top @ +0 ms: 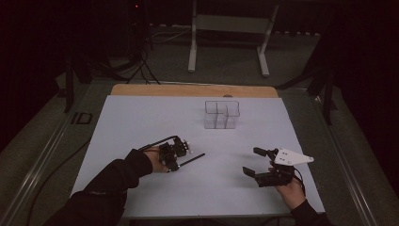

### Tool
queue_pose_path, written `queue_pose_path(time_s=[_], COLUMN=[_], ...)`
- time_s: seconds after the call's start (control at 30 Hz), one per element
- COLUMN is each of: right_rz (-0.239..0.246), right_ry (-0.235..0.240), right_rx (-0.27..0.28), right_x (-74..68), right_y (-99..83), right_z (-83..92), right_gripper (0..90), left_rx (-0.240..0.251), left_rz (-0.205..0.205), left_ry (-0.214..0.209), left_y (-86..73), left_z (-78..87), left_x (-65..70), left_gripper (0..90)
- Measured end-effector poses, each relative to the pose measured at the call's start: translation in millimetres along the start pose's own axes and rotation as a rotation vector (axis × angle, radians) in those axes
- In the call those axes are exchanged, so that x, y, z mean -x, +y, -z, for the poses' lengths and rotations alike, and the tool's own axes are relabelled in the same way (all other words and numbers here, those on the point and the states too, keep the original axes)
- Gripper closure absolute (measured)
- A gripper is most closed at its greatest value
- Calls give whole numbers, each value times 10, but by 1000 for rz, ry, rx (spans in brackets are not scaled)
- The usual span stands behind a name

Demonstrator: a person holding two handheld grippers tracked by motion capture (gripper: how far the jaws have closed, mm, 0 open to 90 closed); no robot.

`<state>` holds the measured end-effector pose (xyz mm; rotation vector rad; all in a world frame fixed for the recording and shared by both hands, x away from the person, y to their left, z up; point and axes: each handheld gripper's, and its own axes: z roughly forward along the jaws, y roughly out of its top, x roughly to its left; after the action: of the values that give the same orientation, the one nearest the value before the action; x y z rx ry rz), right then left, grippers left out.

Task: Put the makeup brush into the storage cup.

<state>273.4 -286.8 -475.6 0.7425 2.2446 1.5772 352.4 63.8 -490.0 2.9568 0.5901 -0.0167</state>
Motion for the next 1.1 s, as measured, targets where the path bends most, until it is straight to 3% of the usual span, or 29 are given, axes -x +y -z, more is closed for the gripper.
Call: queue_pose_path(time_s=[0.13, 0.2, 0.6, 0.63, 1.1], right_rz=[-2, -2, -1, -2, 2], right_ry=[-1, -2, -7, -7, -3], right_rx=[-1, -1, -6, -6, -15], right_x=[1, 2, 0, 1, 2], right_y=[0, -1, -1, -2, -5], right_z=[-1, -1, -8, -9, -26], right_gripper=[147, 147, 147, 147, 147], left_rx=[-8, 11, 56, 64, 72], left_rz=[1, 17, 37, 39, 4], left_ry=[-14, -40, -42, -56, -77], left_y=[8, -2, -33, -30, 75], left_z=[5, 15, 188, 212, 307], left_x=[-23, -43, -75, -80, -21], left_gripper=[851, 852, 854, 854, 865])
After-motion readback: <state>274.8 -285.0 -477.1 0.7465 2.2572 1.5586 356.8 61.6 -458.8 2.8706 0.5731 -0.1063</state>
